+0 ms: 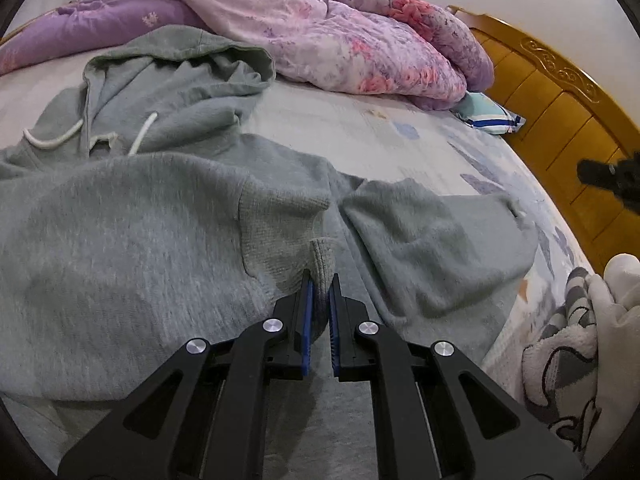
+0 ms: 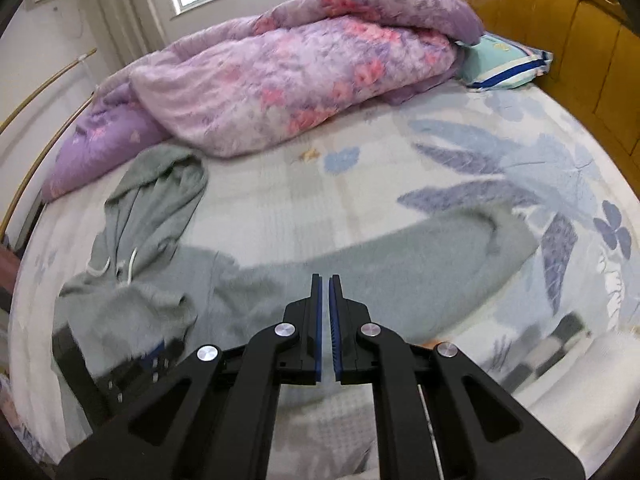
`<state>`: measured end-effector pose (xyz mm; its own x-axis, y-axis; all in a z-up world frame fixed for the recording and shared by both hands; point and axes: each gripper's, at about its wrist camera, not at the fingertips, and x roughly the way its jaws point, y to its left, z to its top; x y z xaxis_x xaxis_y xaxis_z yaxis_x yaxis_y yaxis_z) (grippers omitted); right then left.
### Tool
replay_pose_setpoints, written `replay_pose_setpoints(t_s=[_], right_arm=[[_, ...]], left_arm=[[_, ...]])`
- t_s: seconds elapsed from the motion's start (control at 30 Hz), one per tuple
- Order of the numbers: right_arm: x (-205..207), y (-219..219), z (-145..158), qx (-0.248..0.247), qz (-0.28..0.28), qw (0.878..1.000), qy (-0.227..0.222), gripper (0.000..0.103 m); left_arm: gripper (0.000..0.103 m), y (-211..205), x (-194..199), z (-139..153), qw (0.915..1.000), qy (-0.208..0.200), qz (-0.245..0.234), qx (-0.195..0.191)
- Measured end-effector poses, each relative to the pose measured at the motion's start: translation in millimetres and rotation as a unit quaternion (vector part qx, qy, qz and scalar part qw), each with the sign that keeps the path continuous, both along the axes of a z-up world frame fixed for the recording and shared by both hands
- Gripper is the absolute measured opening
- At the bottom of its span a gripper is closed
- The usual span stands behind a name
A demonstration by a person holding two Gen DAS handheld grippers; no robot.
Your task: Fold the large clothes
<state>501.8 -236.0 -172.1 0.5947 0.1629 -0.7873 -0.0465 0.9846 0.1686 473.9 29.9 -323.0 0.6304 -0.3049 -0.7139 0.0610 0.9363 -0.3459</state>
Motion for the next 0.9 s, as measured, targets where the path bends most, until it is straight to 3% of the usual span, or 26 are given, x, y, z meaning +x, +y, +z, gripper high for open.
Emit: replay_pose_setpoints(t_s=[0.03, 0.13, 0.27, 0.37, 0.47, 0.6, 0.7, 0.83, 0.9], right_arm=[[8, -9, 2, 0.011, -0.011, 1.000, 0.007, 0.005], [38, -48, -4, 0.046, -0.064, 0.996, 0.032, 0.022], [73, -114, -24, 0.079, -0.156, 0.982, 0.078, 0.024], [89, -153, -44, 0.048, -0.219, 0.968, 0.109, 0.033], [87, -194, -74, 0.085, -0.290, 0.941, 0.152, 0.038], [76, -228, -119, 0.172, -0.321, 0.912, 0.188, 0.039], [66, -243, -140, 0.244, -0.336, 0.890, 0.186, 0.039], [66, -245, -144, 0.282, -0.315, 0.892, 0.161, 0.042], [66, -243, -146, 0.277, -0.307, 0.896, 0.159, 0.042]], left_arm=[[0.007, 0, 1, -4, 1.0000, 0.006, -0.001, -0.001], [0.010, -3, 0, -7, 1.0000, 0.008, -0.002, -0.005], [0.028, -11, -1, -2, 0.9997, 0.007, -0.020, -0.009], [0.045, -20, -2, 0, 0.9991, 0.004, -0.038, -0.016], [0.049, -21, -1, 1, 0.9986, 0.007, -0.046, -0.025], [0.050, -15, -2, 11, 0.9946, 0.017, -0.061, -0.082], [0.052, -11, -7, 27, 0.9939, -0.004, -0.067, -0.087], [0.052, 1, -12, 44, 0.9950, -0.030, -0.042, -0.085], [0.052, 14, -10, 46, 0.9964, -0.024, -0.001, -0.081]])
